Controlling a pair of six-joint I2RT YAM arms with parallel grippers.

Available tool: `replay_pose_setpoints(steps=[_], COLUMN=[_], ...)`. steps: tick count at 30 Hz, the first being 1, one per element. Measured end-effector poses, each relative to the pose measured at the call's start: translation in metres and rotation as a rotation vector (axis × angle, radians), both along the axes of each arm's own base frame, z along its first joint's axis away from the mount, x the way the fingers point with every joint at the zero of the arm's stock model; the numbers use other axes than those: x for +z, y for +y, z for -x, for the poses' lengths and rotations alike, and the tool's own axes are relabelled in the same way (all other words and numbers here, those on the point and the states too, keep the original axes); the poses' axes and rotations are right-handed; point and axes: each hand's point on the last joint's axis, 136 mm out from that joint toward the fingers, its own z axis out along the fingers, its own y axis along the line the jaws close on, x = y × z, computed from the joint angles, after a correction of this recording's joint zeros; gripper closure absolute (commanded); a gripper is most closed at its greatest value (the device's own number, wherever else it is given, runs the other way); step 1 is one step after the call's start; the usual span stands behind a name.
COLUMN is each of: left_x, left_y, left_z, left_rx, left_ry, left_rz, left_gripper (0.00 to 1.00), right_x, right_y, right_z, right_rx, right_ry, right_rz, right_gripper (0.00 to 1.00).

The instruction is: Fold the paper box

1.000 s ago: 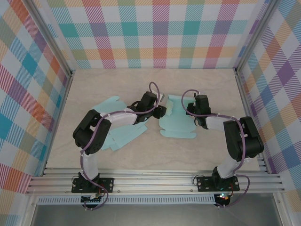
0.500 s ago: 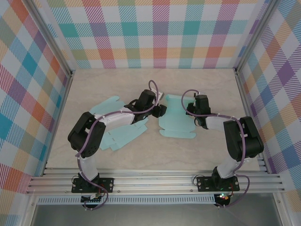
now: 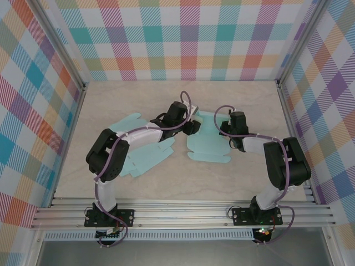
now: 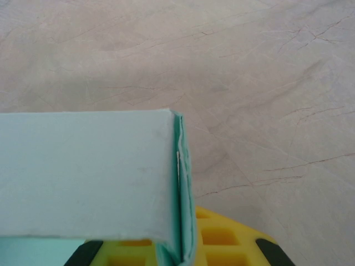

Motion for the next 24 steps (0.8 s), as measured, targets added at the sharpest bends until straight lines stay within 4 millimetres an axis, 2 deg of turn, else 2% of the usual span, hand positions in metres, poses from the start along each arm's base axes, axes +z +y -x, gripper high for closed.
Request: replay_pose_setpoints(steps=[10, 24], left_x=[-0.015, -0.029], left_y=[-0.007, -0.006], left_z=[-0.009, -0.022], left_rx=[0.003, 0.112], left_ry=[0.004, -0.093], left_rz=[-0.03, -0.169], left_gripper=[0.42, 0.76], right_x=[0.0, 0.0], right_y=[0.0, 0.004], right_z=[0.0, 0.0], right_rx=[0.001, 0.022], right_ry=[0.0, 0.003], right_rz=[0.0, 0.001], right_gripper=[1.0, 1.0])
